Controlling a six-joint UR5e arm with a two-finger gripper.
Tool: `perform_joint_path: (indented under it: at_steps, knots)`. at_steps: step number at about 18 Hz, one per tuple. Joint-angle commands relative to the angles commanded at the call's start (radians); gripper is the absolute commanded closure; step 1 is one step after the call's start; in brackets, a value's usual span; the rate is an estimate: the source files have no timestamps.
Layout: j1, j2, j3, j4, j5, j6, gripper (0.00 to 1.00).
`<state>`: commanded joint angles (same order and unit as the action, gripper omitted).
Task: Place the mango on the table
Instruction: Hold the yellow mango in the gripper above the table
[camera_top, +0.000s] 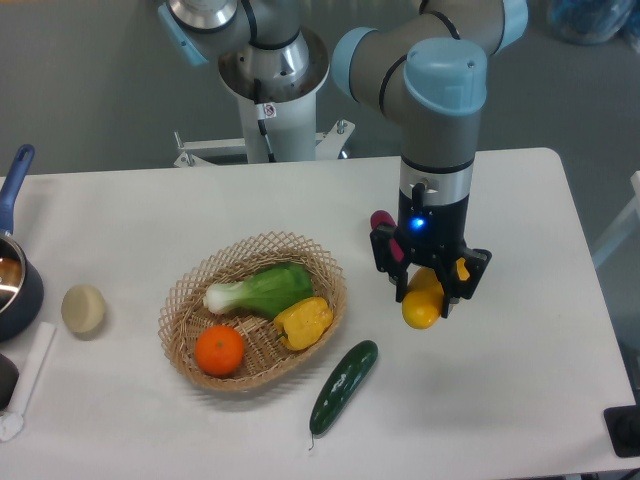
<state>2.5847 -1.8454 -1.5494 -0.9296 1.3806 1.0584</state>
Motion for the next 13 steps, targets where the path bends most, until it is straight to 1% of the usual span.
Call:
perform_joint_path:
  at_steps: [5, 11, 12, 13]
  knots:
    - [0.002, 0.000, -0.011, -0.002, 0.011, 0.003, 0.48]
    - [0.009, 0.000, -0.050, 0.000, 0.020, 0.051, 0.48]
    - [0.011, -0.002, -0.061, 0.000, 0.046, 0.076, 0.48]
    - [0.011, -0.006, -0.087, 0.002, 0.099, 0.118, 0.48]
